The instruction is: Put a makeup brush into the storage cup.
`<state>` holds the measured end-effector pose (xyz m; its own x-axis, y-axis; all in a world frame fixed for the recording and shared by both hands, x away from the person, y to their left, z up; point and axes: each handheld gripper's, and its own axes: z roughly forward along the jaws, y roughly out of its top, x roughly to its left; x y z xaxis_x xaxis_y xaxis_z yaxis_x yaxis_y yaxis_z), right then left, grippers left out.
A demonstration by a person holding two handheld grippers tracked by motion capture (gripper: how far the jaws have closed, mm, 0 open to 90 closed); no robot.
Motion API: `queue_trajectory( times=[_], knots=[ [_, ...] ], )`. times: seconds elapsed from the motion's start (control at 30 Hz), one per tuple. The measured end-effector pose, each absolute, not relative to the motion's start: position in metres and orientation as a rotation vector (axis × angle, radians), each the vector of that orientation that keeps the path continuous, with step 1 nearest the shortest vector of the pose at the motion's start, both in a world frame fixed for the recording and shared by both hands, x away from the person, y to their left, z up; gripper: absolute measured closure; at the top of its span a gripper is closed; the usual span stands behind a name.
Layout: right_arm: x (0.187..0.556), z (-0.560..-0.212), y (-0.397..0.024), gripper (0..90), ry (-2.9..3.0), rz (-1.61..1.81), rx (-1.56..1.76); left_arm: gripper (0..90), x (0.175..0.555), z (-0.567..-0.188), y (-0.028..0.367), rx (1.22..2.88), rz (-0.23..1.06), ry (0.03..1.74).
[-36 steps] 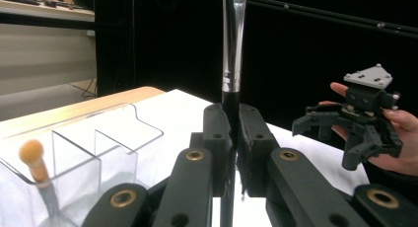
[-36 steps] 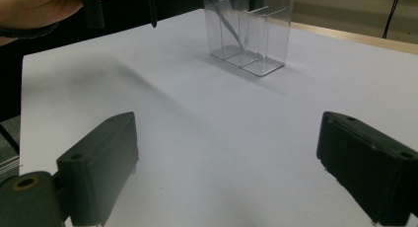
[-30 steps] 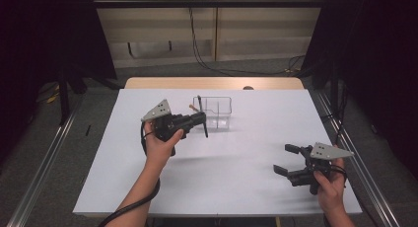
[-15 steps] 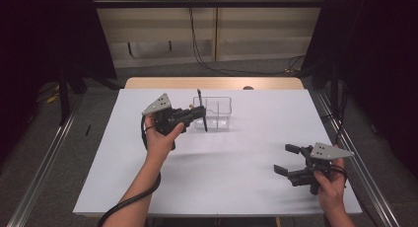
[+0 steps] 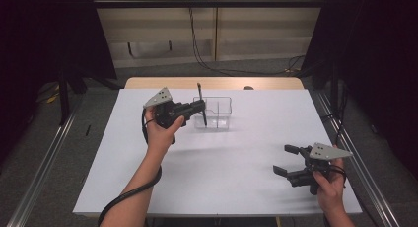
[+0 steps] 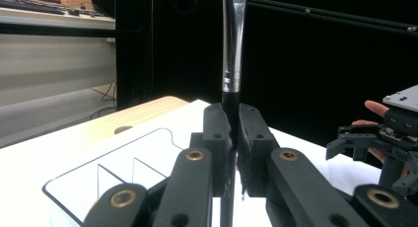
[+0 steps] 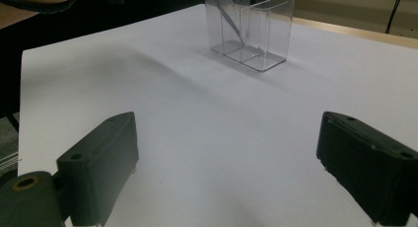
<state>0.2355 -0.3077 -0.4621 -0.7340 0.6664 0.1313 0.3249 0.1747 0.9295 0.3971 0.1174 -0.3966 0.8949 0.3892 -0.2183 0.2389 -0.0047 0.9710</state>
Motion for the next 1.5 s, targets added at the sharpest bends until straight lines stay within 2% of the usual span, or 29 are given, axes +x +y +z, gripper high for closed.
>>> queue_trajectory(
  times=[1.5],
  knots=[
    [0.237, -0.463, -0.306, 8.4, 2.160, 1.580, 0.939, 83.7, 0.438, -0.377, 0.111, 1.622, 0.221, 0.539]
  ],
)
